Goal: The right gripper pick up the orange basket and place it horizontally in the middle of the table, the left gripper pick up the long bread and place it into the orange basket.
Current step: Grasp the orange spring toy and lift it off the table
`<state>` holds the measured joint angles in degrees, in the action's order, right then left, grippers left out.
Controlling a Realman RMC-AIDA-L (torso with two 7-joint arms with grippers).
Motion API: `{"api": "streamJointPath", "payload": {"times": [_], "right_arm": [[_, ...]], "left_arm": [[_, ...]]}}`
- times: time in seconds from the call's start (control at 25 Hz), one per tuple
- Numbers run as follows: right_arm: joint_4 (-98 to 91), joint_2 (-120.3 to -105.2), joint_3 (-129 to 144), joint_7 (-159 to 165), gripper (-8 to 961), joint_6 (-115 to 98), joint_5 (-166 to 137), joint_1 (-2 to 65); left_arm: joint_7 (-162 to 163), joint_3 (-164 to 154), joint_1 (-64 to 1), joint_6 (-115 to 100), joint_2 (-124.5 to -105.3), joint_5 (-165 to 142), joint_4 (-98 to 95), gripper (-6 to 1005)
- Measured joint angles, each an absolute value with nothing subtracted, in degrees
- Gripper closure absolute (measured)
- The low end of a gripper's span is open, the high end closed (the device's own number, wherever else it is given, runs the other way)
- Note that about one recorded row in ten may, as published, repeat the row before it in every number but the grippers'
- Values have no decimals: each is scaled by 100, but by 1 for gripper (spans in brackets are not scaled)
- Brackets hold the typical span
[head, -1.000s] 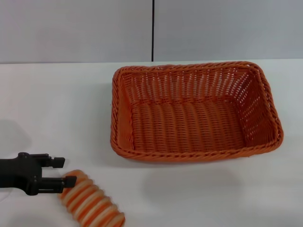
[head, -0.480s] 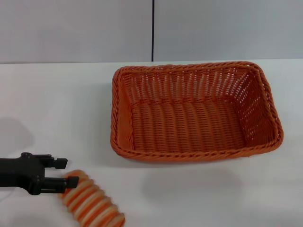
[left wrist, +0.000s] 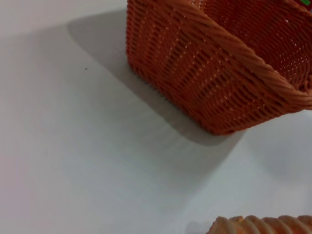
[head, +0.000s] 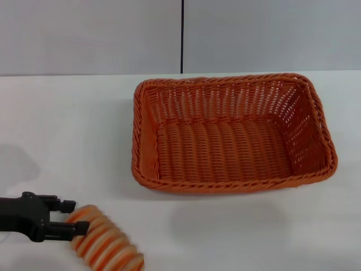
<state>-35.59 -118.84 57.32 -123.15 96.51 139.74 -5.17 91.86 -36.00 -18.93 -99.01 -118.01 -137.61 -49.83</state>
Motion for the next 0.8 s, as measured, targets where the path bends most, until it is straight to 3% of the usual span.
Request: {"api": "streamJointPath", "payload": {"times": [0.28,0.48,0.8], "right_arm": [[-3559,-11882,5699,-12313,294,9651,13972,-519],[-3559,-11882,5665,-12313,294,9650,13948,-519],[-3554,-11882,5660,-12313,294,9621,13947,-503]], "left_arm": [[8955,-3602,-1880,-9958,-11795,-13775,-5040,422],[8922,-3603,-1884,-10020,-11793,-13780,-5035,535],[8936,-3437,-1920,-10343,-11774,-13739,-5064,574]]}}
